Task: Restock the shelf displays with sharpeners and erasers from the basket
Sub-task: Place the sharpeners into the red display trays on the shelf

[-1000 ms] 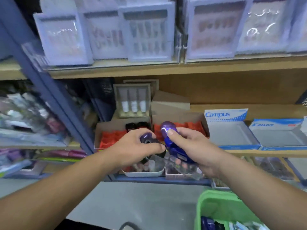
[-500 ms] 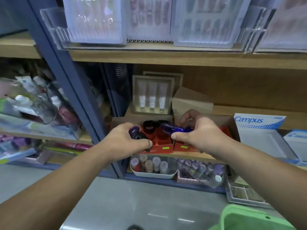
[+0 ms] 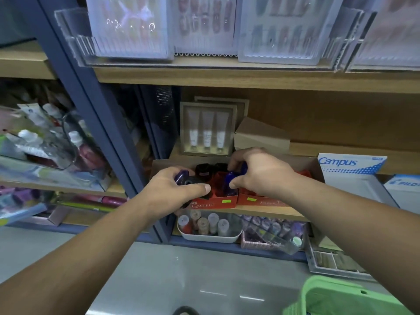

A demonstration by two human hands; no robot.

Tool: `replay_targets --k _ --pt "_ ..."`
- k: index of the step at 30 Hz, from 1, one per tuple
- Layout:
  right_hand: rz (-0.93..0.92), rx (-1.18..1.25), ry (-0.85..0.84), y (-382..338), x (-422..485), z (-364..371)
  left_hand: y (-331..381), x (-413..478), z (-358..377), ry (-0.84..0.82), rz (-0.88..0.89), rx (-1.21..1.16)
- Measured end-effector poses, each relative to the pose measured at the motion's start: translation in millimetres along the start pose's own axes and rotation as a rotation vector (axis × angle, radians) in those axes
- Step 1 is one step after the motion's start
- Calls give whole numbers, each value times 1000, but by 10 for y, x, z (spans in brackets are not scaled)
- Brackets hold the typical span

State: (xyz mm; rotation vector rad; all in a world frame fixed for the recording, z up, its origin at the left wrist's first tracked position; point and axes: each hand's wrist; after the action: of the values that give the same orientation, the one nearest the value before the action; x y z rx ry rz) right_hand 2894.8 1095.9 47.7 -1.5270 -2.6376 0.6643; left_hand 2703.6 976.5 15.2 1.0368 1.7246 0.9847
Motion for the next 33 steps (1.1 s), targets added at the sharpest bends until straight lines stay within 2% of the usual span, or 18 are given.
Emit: replay_targets --k 9,11,14,16,18,20,27,31,33 --pt "-79 -207 69 -36 10 280 65 -27 38 25 11 -26" --pt "-62 -161 54 9 13 309 68 -33 37 39 -1 -47" --pt "-22 27 80 75 -13 244 103 -35 64 38 -26 -67" --pt "3 416 109 118 -110 191 150 -28 124 29 -19 -118" --pt "32 892 -72 143 -275 159 214 -23 208 12 4 -157" --pt "47 1098 -194 203 -403 188 284 -7 308 -15 16 -173" --pt "147 1238 -87 471 -537 142 465 13 657 -187 -12 -266" --pt "184 1227 -26 635 -530 46 492 45 726 -275 29 -124" --pt "238 1272 72 744 -509 -3 496 76 733 -246 16 2"
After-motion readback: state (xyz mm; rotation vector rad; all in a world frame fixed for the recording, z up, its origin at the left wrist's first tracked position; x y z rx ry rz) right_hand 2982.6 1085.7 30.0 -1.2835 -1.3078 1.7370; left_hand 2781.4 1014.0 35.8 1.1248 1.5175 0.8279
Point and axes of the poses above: each hand's wrist, its own x-axis towards the middle knuckle, its own z-axis out of the palm, y = z × x, and after that the axes turned 3 degrees about -x, right-handed
